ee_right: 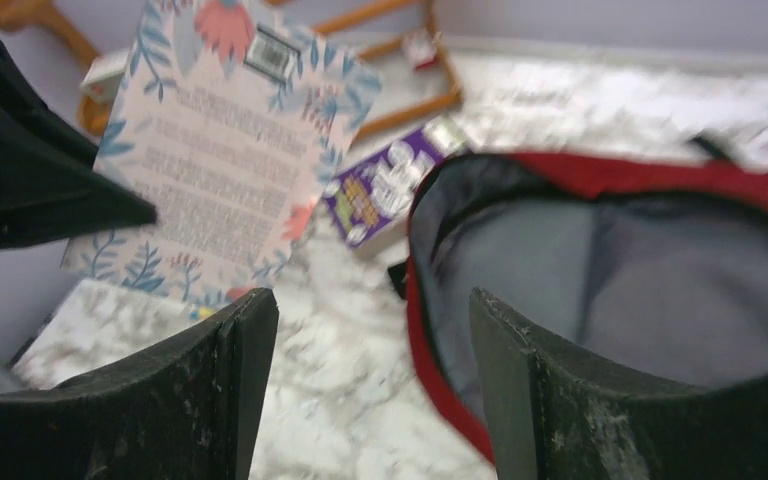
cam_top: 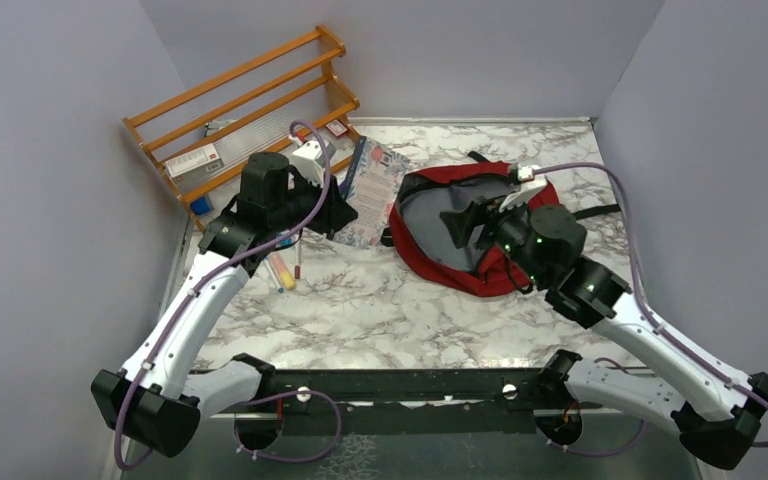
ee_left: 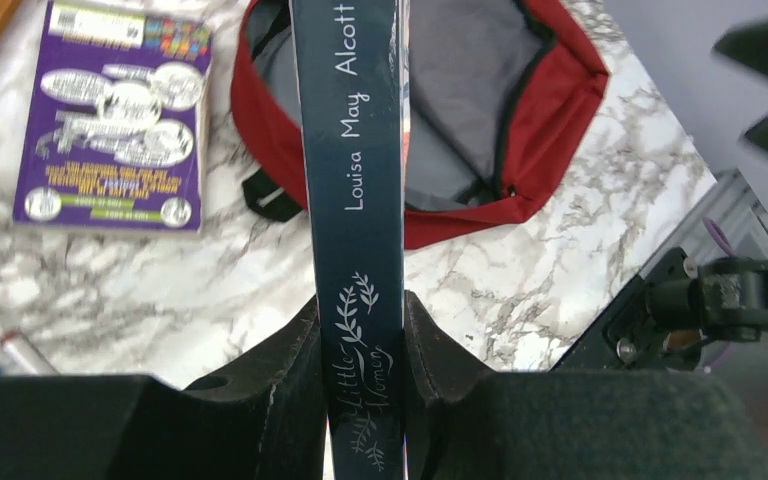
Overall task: Pack the student bag
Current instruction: Pick up the book from the center of the board.
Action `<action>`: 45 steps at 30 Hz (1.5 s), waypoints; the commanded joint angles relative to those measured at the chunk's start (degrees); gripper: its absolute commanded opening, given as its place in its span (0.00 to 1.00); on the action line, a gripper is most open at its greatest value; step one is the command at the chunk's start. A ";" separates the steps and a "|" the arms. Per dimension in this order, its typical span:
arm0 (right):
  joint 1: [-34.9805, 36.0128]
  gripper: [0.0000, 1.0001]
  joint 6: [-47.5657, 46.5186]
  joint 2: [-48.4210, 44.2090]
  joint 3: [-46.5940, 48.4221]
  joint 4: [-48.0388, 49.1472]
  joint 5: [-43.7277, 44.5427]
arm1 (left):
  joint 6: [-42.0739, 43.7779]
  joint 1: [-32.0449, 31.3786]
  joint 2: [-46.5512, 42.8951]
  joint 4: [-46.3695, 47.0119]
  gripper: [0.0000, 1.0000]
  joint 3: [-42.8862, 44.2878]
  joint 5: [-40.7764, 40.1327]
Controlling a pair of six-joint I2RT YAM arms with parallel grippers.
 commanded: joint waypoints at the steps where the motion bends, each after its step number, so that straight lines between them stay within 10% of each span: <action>1: -0.02 0.74 -18.15 -0.93 7.26 -3.60 10.32 | 8.47 0.11 2.91 1.55 0.00 8.95 12.08; 22: -0.51 0.75 -35.38 8.16 34.17 -19.57 -13.71 | 26.11 -4.52 8.30 -3.67 0.00 18.94 24.77; 37: -31.64 0.77 -39.74 21.98 45.28 -25.50 -80.34 | 33.10 -9.23 3.85 -8.61 0.00 16.63 22.34; 45: -32.62 0.84 -39.54 21.11 40.59 -24.63 -88.90 | 33.86 -10.21 4.76 -8.96 0.00 16.43 21.97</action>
